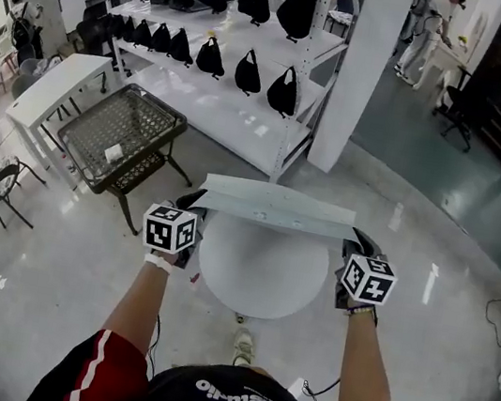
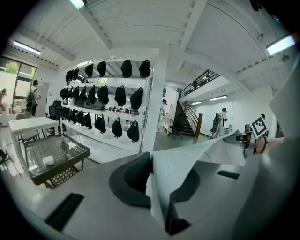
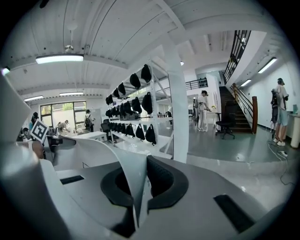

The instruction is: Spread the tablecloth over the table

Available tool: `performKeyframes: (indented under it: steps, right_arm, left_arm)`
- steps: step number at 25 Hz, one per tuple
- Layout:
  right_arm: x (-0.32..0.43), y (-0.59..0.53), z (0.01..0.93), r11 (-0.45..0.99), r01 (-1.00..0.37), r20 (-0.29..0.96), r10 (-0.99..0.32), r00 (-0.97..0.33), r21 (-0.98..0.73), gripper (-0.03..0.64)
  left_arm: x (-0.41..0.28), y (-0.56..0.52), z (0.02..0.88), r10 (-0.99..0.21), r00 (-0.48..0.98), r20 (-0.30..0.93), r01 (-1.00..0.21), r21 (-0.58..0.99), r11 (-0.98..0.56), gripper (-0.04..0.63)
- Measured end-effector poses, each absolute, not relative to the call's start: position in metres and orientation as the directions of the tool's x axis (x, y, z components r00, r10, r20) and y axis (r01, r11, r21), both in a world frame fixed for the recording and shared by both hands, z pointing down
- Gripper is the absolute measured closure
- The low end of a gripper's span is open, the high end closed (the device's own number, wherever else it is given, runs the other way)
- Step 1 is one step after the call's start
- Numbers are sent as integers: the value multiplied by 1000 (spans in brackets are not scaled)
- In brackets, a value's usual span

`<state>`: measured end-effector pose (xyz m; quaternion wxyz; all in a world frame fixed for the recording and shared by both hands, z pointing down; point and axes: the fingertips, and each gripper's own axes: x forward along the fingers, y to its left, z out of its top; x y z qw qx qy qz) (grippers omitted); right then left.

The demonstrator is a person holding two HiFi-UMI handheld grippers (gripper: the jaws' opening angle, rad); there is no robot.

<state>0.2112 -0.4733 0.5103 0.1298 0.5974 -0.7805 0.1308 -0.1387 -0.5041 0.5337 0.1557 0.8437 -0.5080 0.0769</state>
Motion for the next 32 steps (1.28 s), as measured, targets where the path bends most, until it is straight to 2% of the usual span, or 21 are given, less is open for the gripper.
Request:
performKeyframes:
  steps: [7,13,16,25,32]
  right_arm:
    - [207,-419,564,267,-963,491,-842,-223,21,583]
    - [207,-374,583,273,-962,546,-809,-219,19,530]
    - [207,-353,585,274,-961,566,-796,-213,23,511]
    - [193,-300,602,276,-961,599,-769,-223,-5,508]
    - [183,-283,617,265,-963,620,-749,-234,-44,496]
  left_arm:
    - [-142,-462,582,-796,475,376,-880,215,-423,540]
    - [-144,-433,601,-774,473,422,-880,182,-438,524]
    - [-148,-418,605,-756,473,453,-877,161,-452,490]
    - [-164,-360,633,-702,476,530,-871,173,-460,410]
    - [-182,-303,663,-651,466,599,-861,139,-489,382]
